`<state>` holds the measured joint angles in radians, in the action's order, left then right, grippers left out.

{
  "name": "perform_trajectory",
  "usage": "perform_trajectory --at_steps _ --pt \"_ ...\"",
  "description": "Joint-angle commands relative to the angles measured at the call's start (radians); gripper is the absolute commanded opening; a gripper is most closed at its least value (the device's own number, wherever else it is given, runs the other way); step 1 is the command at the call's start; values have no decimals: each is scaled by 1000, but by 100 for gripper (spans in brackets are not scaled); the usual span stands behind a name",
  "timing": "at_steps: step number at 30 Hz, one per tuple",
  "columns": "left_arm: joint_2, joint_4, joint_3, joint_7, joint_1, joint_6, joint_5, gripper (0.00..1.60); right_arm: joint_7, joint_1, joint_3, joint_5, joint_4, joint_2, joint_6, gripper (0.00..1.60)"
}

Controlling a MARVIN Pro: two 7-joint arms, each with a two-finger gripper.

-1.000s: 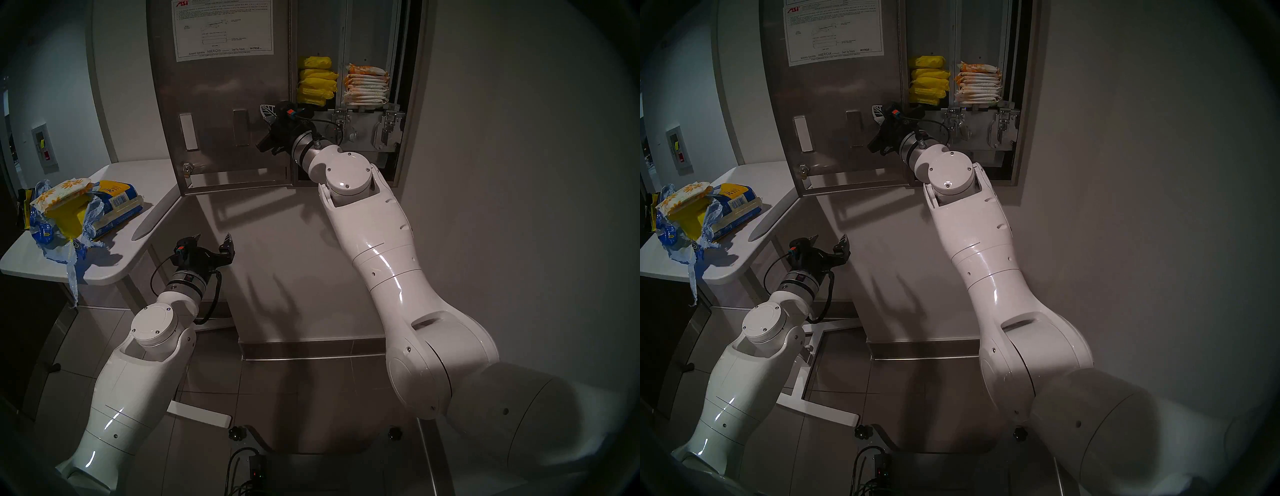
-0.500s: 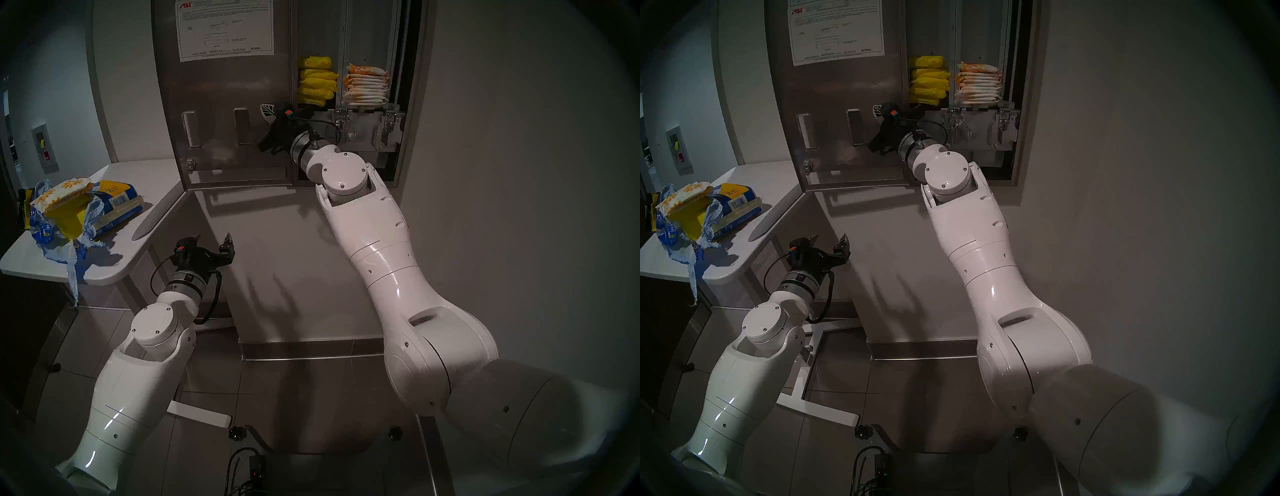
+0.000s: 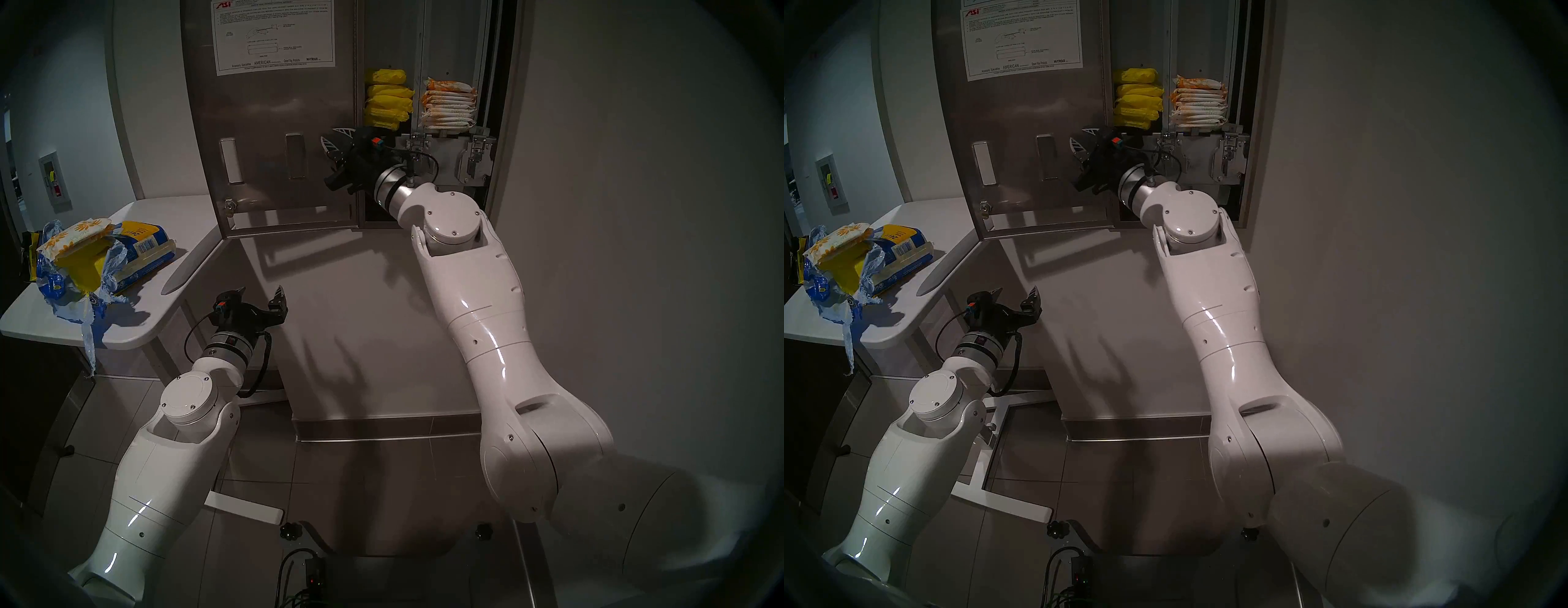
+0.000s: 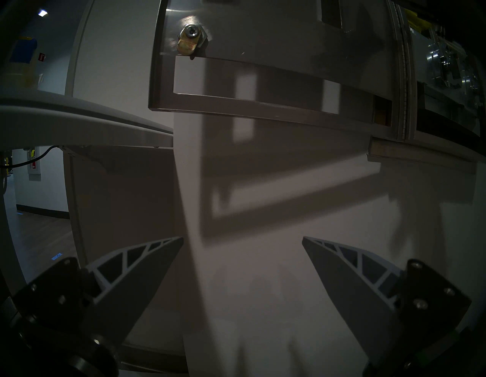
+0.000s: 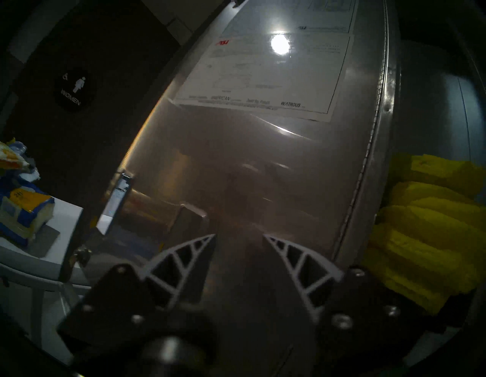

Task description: Open the dispenser door, put the pads inside, close the door

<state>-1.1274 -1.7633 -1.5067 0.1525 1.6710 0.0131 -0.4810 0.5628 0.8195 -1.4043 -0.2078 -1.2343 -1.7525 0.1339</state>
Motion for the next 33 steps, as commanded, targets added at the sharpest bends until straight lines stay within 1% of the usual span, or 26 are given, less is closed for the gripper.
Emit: perform_trajectory --at_steps 1,2,4,5,6,7,8,9,10,11,12,13,14,15,17,18,21,22,23,24,25,26,28,29,33 --pt "-1 -29 -8 -1 -26 -13 0 160 76 67 -35 73 -142 27 -12 130" --pt "-1 -29 -8 -1 -26 -13 0 160 94 64 -44 94 -128 28 5 129" --pt "0 -28 -8 -1 -26 -13 0 160 110 74 -50 108 -140 30 4 129" --pt "0 -28 -8 -1 -26 -13 0 160 149 103 -55 133 -169 38 -4 121" --pt "0 -28 -8 -1 -26 -13 0 160 149 103 -55 133 -169 38 -4 121" --pt "0 -28 -8 -1 -26 -12 0 160 169 108 -55 146 -165 40 1 120" --pt "0 -28 -8 -1 -26 -12 0 160 189 130 -54 156 -191 44 -8 122" --pt "0 -28 -8 -1 -26 -12 0 160 208 141 -49 163 -198 48 -5 123" --pt "0 -28 -8 -1 -26 -12 0 160 243 163 -43 177 -217 55 -3 127" --pt "0 -28 -8 -1 -26 -12 0 160 243 163 -43 177 -217 55 -3 127" --pt "0 -28 -8 -1 -26 -12 0 160 259 175 -43 186 -229 58 -5 131" --pt "0 -28 -8 -1 -26 -12 0 160 273 186 -44 195 -239 60 -11 140" --pt "0 -28 -8 -1 -26 -12 0 160 285 197 -45 201 -253 63 -15 154" --pt "0 -28 -8 -1 -26 -12 0 160 295 213 -51 209 -273 66 -26 160" --pt "0 -28 -8 -1 -26 -12 0 160 309 227 -61 217 -285 74 -32 160" --pt "0 -28 -8 -1 -26 -13 0 160 309 258 -74 216 -327 84 -58 160" --pt "-1 -29 -8 -1 -26 -13 0 160 311 257 -90 220 -310 89 -55 160" --pt "-1 -29 -8 -1 -26 -13 0 160 301 288 -95 209 -361 94 -84 160" --pt "-1 -29 -8 -1 -26 -13 0 160 295 282 -105 208 -341 96 -73 160" --pt "-1 -29 -8 -1 -26 -13 0 160 289 292 -112 204 -352 99 -81 160" --pt "-1 -29 -8 -1 -26 -13 0 160 268 314 -122 186 -387 104 -101 160" --pt "-1 -29 -8 -1 -26 -13 0 160 264 306 -130 185 -368 106 -91 160" --pt "-1 -29 -8 -1 -26 -13 0 160 228 334 -152 165 -409 108 -119 160" --pt "-1 -29 -8 -1 -26 -13 0 160 213 328 -163 159 -396 111 -112 160" --pt "-1 -29 -8 -1 -26 -13 0 160 154 338 -206 131 -404 113 -128 160"
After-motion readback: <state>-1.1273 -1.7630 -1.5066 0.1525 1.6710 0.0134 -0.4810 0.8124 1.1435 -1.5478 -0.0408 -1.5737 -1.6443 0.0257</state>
